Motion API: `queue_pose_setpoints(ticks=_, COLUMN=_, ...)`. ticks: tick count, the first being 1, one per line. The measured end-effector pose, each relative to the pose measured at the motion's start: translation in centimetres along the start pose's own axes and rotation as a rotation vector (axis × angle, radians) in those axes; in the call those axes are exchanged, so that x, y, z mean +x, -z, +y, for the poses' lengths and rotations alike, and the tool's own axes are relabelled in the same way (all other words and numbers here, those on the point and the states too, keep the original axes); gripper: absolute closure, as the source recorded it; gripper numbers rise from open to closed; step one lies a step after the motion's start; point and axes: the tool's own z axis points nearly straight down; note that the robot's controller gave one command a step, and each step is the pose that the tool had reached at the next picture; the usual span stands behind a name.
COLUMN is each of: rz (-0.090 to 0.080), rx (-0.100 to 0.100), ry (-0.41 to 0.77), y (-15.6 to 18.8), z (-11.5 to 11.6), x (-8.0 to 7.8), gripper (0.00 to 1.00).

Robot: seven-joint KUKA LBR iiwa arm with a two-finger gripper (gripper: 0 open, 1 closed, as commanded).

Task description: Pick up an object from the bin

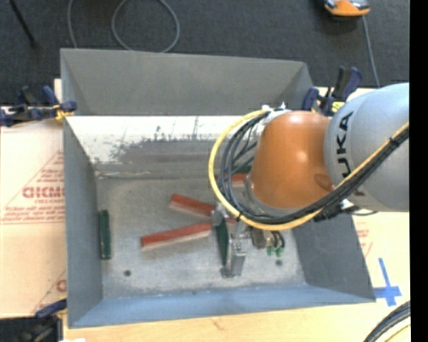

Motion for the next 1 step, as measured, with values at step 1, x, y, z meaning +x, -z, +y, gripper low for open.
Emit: queue_pose_setpoints(ticks=1, rz=0.001, rx=0.002, ry=-0.152, y=-8.79, z=-2.42, x=-5.27, gripper=0.00)
